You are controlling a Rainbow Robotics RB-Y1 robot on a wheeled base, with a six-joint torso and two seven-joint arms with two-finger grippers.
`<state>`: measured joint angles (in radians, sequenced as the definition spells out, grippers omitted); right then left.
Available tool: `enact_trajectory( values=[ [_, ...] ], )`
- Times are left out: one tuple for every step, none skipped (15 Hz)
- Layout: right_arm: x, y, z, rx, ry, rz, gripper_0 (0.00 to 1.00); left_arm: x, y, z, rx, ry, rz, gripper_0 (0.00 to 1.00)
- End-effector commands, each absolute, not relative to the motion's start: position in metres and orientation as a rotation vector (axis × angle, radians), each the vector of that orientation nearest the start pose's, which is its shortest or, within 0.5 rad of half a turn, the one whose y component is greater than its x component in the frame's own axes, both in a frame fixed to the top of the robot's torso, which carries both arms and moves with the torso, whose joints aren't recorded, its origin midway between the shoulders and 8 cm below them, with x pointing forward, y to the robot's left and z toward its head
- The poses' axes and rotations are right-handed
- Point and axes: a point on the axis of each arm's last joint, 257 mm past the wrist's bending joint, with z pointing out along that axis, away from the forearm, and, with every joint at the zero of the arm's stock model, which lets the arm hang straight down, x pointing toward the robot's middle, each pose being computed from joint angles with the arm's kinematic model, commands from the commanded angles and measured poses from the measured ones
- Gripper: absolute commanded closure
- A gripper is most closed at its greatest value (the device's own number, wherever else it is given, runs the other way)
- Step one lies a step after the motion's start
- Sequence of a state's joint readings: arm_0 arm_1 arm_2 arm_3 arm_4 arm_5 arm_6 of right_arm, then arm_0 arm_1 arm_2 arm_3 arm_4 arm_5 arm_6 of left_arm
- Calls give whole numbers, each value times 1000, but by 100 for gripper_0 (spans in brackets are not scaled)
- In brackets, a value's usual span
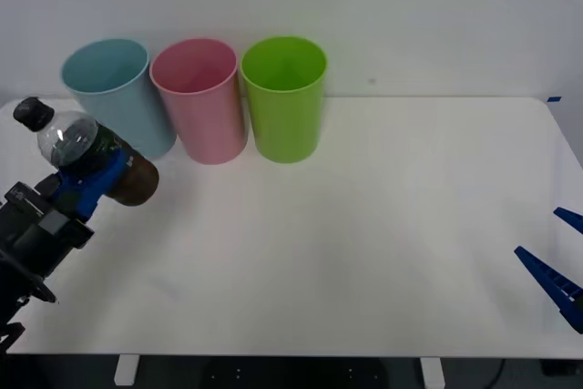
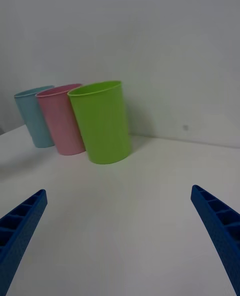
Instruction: Grasp the object on the table and drop it into the matching bin: aluminum can to the light blue bin, PET bottle to the pink bin.
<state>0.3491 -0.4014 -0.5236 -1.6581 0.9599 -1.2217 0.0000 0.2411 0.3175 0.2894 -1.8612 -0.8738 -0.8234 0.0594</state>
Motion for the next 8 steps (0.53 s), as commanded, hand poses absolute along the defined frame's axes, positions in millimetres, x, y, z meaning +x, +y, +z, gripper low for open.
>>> enact_trajectory(
  values=[
    [342,-330,-169,-465,1441,567,0,416,259,-59,228,1221,-640,100],
    [342,-330,-169,-465,1441,567,0,420,256,-48,231,1215,-644,100],
    [342,-330,-169,-465,1441,567,0,425,253,-43,239,1208,-646,100],
    [342,-330,-169,-465,1441,567,0,433,249,-31,257,1187,-633,100],
    [342,-330,-169,-465,1441,567,0,442,248,-23,269,1175,-616,100],
    [342,-330,-169,-465,1441,567,0,449,248,-18,276,1171,-597,100],
    [342,-330,-169,-465,1441,567,0,458,249,-14,287,1169,-565,100],
    [342,-330,-169,-465,1441,567,0,469,249,-9,307,1169,-531,100]
  ],
)
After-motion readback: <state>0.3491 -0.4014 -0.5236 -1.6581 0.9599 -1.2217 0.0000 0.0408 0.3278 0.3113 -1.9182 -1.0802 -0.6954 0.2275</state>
